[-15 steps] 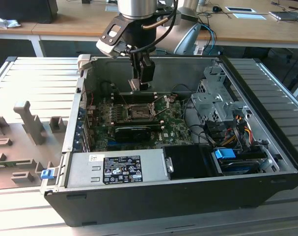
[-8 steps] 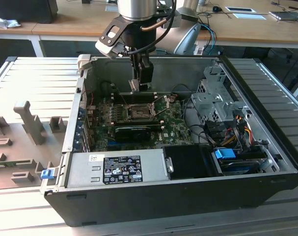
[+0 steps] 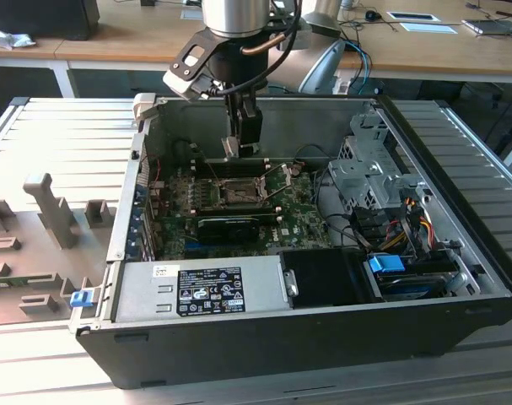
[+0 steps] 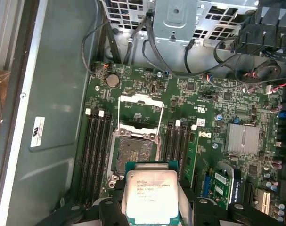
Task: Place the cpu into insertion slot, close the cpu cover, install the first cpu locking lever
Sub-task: 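Place the cpu into insertion slot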
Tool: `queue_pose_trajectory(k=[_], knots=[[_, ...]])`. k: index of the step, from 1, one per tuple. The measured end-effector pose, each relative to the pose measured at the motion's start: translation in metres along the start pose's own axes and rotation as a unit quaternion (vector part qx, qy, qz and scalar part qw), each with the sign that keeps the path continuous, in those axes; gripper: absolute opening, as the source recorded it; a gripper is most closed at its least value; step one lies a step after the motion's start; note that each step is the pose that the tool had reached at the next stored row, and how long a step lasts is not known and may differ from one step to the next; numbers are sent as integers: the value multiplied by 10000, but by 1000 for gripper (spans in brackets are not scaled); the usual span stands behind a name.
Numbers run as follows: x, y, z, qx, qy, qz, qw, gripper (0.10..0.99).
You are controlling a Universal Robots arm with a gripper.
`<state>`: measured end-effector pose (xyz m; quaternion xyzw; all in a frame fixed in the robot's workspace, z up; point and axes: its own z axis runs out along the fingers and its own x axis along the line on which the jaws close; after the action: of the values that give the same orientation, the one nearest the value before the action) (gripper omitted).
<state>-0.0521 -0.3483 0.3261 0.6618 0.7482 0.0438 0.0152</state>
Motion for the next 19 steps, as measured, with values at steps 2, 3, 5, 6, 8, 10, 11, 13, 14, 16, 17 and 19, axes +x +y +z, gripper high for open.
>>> queue_pose_trajectory(k=[2, 3, 5, 6, 8, 10, 11, 13, 14, 16, 17, 19], knots=[[0, 0, 3, -3, -8, 98, 10000, 525], [0, -1, 4, -5, -12, 135, 9999, 525], [1, -1, 8, -15, -18, 196, 9998, 525], [0, 0, 9, -18, -17, 214, 9998, 525], [0, 1, 18, -25, -15, 312, 9995, 525], [0, 0, 28, -34, 23, 435, 9990, 525], [0, 0, 31, -35, 24, 476, 9989, 525], [-1, 0, 34, -38, 21, 522, 9986, 525], [-1, 0, 36, -39, 18, 549, 9985, 525], [-1, -1, 41, -42, 11, 629, 9980, 525], [-1, -1, 42, -44, 8, 666, 9978, 525], [-1, -1, 45, -46, 4, 712, 9974, 525]])
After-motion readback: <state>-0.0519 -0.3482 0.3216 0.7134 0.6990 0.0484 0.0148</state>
